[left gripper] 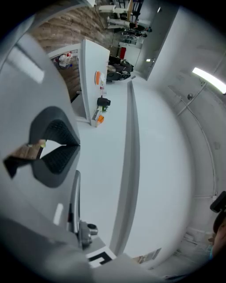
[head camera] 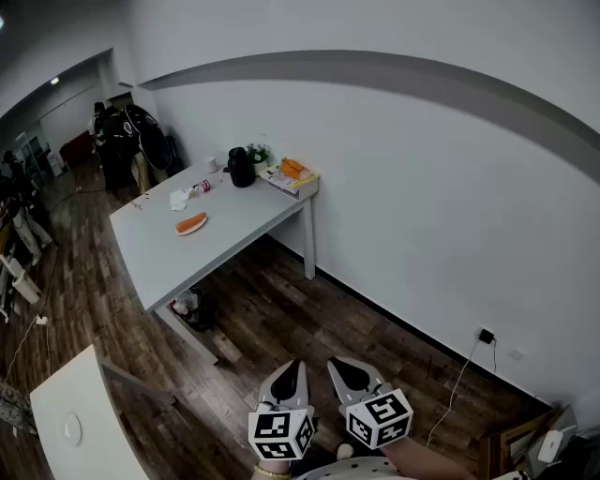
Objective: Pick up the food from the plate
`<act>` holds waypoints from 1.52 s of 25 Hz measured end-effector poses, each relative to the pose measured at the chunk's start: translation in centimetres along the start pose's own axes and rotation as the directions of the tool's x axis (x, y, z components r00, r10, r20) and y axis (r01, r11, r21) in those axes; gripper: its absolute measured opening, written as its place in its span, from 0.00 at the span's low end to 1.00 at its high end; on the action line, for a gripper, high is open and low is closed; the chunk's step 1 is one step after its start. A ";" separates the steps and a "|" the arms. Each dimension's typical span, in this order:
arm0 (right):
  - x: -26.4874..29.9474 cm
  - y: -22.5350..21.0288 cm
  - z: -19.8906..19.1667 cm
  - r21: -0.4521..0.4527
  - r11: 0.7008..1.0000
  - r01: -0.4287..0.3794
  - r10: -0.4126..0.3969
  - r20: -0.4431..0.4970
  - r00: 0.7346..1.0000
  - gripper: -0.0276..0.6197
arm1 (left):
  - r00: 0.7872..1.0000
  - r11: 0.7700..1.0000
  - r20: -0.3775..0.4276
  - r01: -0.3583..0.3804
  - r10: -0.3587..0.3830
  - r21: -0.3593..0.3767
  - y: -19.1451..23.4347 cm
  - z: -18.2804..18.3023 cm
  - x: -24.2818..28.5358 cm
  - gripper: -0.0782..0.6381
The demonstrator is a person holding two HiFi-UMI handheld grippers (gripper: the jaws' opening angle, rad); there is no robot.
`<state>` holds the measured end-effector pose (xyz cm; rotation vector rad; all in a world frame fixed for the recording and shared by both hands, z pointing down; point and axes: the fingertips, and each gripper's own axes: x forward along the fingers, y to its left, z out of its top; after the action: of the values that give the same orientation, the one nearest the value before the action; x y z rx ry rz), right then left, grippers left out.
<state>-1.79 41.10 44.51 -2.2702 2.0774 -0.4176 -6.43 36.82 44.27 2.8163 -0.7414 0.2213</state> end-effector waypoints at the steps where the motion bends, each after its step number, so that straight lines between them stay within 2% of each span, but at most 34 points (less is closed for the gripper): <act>1: 0.0 -0.3 0.0 -0.001 1.000 -0.006 0.006 -0.003 1.000 0.04 | 1.000 1.000 0.001 -0.005 0.005 0.000 -0.1 0.0 0.2 0.12; 11: 0.7 -2.0 0.0 -0.010 0.996 -0.088 0.087 -0.031 0.996 0.04 | 0.995 0.995 0.000 -0.099 0.099 -0.007 0.3 -0.2 1.5 0.12; 19: 4.3 -2.7 -1.0 -0.010 0.990 -0.143 0.142 -0.088 0.986 0.04 | 0.984 0.983 -0.019 -0.178 0.178 -0.039 3.8 -0.8 3.8 0.12; 29: 16.5 -3.9 1.7 -0.040 0.982 -0.182 0.178 -0.095 0.979 0.04 | 0.984 0.983 0.006 -0.178 0.178 -0.047 11.9 2.9 12.5 0.12; 38: 29.5 -3.2 4.8 -0.057 0.972 -0.228 0.223 -0.093 0.970 0.04 | 0.976 0.976 0.024 -0.214 0.215 -0.038 22.0 7.2 19.2 0.12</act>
<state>4.42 11.69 45.60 -2.0492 2.3930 -0.4457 -0.27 7.41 44.96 2.7089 -1.0465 0.2024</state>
